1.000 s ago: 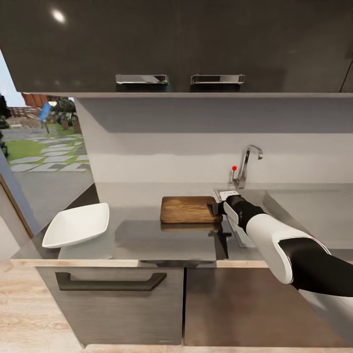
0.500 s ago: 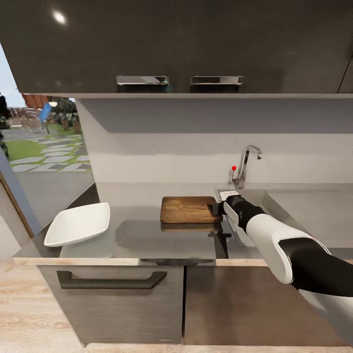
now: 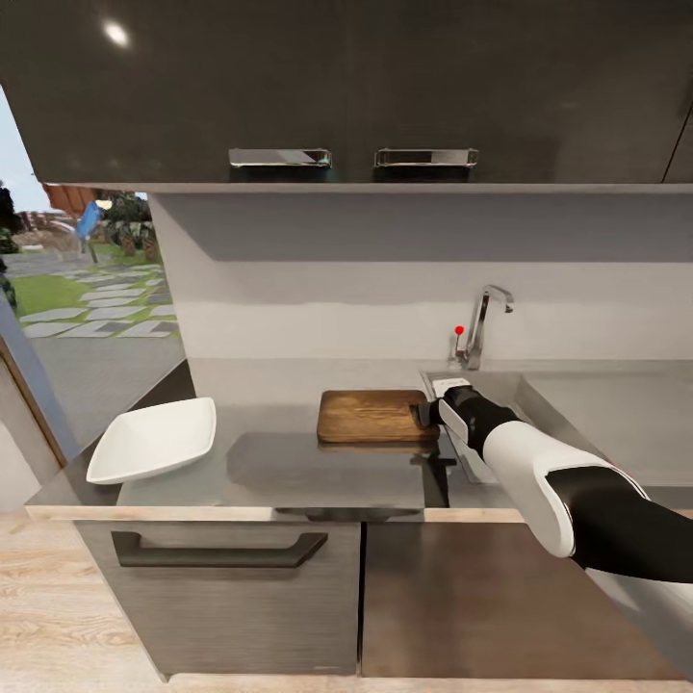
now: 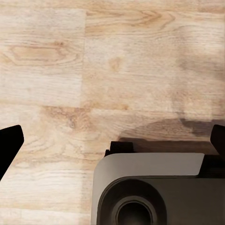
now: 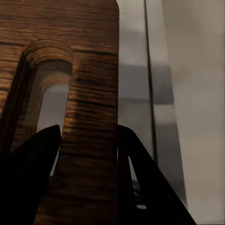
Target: In the kitchen, take the Vidalia onion out of the sink, dice it on the chopping board with the paring knife, put the diced onion into the bowl on the countertop, then place both the paring knife and the chopping board into the sink.
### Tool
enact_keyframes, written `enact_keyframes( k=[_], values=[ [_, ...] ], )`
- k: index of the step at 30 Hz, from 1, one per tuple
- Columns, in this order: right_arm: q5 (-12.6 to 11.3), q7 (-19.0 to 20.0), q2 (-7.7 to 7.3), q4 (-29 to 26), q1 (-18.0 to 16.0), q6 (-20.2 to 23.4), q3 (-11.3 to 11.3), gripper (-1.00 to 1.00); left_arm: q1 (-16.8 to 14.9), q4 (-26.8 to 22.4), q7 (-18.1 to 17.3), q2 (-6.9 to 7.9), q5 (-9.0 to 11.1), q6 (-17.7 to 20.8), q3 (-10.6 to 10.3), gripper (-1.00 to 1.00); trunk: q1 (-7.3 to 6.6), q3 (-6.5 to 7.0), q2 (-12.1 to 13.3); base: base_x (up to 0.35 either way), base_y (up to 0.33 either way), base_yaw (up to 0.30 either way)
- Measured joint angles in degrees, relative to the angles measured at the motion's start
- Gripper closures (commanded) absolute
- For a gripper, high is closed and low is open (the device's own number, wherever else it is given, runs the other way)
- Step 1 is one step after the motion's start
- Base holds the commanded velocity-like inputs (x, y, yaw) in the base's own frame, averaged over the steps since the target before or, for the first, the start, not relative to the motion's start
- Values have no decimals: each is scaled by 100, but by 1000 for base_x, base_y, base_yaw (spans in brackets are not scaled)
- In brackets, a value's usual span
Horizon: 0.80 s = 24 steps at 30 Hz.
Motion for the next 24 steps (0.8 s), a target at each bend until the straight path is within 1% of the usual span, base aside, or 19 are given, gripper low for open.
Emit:
enact_keyframes(
  k=[9,16,24],
  values=[
    [-15,14,15,34,1,0,-9,100,0,1,0,-1,0,0,-1,-100,0,0,0,0,0,0],
    [-18,20,91,54,0,0,-5,100,0,1,0,0,0,0,-1,-100,0,0,0,0,0,0],
    [-12,27,101,64,1,0,-13,100,0,2,0,1,0,0,-1,-100,0,0,0,0,0,0]
  ],
)
